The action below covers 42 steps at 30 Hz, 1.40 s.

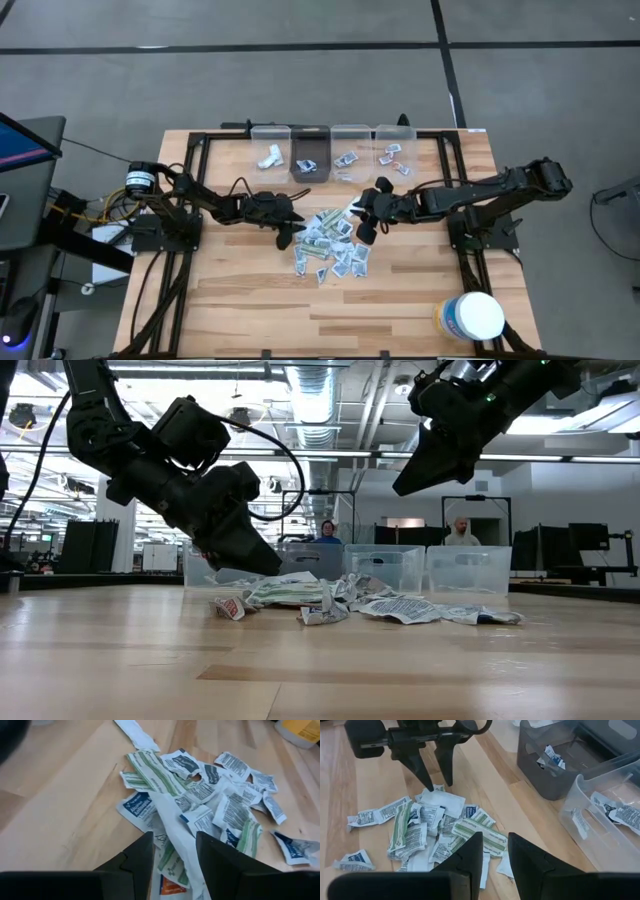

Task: Pick & Place First Aid Supplies
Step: Put the bandage into the left transparent bin

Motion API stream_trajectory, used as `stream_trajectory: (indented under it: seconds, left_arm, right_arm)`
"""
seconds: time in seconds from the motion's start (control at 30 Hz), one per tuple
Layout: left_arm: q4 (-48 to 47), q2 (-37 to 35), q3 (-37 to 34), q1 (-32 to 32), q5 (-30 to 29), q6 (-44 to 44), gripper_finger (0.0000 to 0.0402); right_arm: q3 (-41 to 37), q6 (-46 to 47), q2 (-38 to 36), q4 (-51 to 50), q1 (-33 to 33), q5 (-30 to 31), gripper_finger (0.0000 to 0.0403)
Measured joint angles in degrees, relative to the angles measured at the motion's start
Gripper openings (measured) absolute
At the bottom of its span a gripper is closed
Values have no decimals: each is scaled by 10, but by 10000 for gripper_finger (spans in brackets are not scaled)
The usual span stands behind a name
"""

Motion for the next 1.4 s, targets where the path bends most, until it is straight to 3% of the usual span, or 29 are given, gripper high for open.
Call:
stream_trajectory:
  seconds: [1.1, 1.23, 1.4]
  left_arm:
    - [5, 40, 8, -4, 30, -10, 146]
    - [9, 40, 8, -4, 32, -7, 116]
    - [12, 40, 8, -4, 46, -6, 33]
  right_arm:
    - [0, 0, 0, 0, 0, 0, 86]
    - [0, 0, 0, 0, 0, 0, 86]
    - [0, 0, 0, 0, 0, 0, 86]
